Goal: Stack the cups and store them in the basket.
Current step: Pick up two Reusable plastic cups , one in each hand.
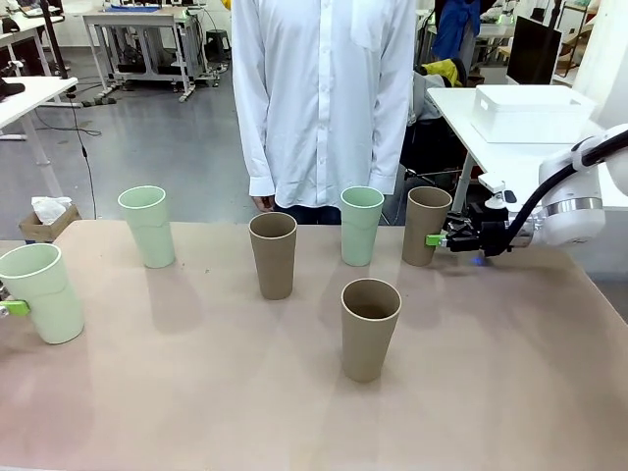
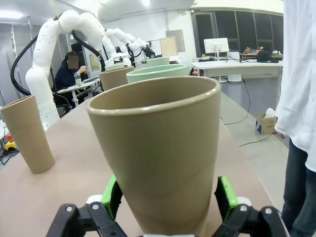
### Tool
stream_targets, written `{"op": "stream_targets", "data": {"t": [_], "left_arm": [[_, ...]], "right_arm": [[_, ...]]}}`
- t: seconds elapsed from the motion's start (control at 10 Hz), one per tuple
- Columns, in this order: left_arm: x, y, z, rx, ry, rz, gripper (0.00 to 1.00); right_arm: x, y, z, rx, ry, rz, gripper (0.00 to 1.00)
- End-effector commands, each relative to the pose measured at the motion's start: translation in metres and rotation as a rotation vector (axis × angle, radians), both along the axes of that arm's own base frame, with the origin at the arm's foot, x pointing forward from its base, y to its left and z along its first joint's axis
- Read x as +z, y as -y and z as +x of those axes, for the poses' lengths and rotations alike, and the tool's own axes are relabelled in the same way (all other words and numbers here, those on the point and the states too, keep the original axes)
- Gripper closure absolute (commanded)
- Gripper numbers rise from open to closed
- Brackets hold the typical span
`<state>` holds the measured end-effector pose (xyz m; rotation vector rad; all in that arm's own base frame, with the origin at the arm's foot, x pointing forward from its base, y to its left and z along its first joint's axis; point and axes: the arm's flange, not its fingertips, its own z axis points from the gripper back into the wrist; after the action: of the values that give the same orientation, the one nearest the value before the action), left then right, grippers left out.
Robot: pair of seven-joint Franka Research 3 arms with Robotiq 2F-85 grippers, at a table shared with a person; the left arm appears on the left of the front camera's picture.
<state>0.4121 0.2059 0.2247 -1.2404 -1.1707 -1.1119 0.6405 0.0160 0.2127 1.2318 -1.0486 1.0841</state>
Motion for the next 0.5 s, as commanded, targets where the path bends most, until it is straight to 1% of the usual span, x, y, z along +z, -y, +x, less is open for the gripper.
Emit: {"op": "stream_targets", "data": {"t": [0.0, 0.4], "left_arm": [[-0.020, 0.009, -0.022, -0.014, 0.041, 0.023, 0.00], [-0.025, 0.017, -0.023, -0.033, 0.053, 0.047, 0.00]], "right_arm": [[-0.002, -0.010, 0.005, -0.021, 0.040, 0.011, 0.00], [-0.007, -0.023, 0.007, 0.004, 0.027, -0.003, 0.00]]}}
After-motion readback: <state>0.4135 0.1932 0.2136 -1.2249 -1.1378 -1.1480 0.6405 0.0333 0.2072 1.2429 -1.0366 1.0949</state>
